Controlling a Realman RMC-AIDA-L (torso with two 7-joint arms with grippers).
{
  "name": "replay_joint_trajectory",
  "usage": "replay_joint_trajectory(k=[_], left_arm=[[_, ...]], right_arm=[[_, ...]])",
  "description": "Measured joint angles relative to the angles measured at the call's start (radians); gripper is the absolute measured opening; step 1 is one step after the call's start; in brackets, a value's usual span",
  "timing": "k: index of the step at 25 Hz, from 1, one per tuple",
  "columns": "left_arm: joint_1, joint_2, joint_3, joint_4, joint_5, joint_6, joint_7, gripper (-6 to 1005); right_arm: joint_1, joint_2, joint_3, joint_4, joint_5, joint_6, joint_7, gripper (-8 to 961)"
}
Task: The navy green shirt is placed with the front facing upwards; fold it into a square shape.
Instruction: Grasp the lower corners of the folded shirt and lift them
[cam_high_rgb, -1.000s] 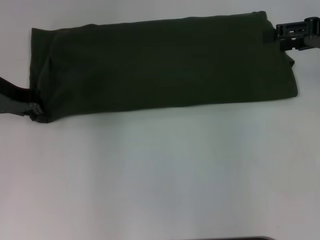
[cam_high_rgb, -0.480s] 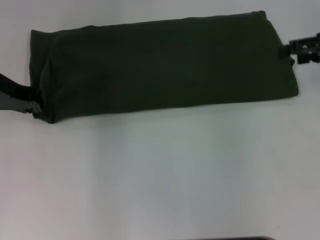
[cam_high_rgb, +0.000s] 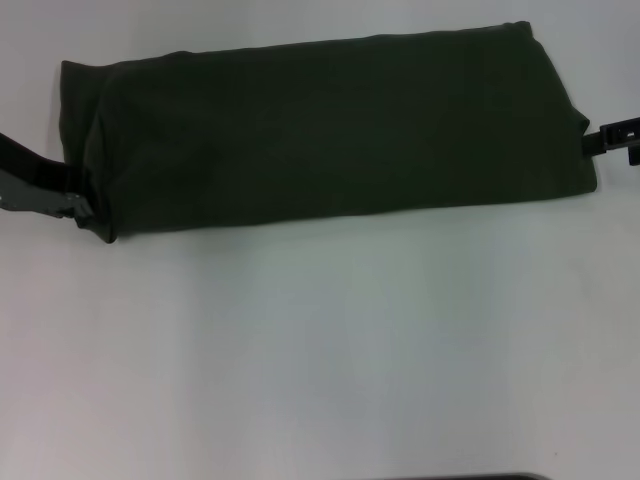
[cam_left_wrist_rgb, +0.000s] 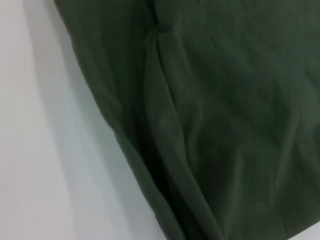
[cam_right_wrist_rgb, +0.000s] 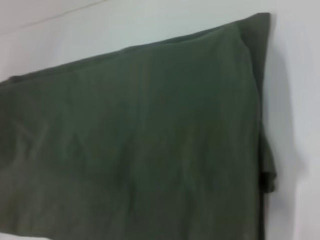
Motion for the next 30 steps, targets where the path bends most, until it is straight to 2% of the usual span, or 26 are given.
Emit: replay_joint_trajectory(k=[9, 18, 30], left_arm=[[-0.012, -0.002, 0.000, 0.000, 0.000, 0.001, -0.004, 2], [-0.015, -0.004, 0.000, 0.003, 0.000, -0.009, -0.002, 2], [-0.018, -0.008, 0.000, 0.001, 0.000, -0.011, -0.001, 3]], right_arm=[[0.000, 0.039, -0.003, 0.021, -0.015, 0.062, -0.022, 931], [0.016, 0.045, -0.013, 0.102, -0.014, 0.126, -0.038, 928], [0.036, 0.066, -0.021, 0.133, -0.017, 0.143, -0.043, 920]])
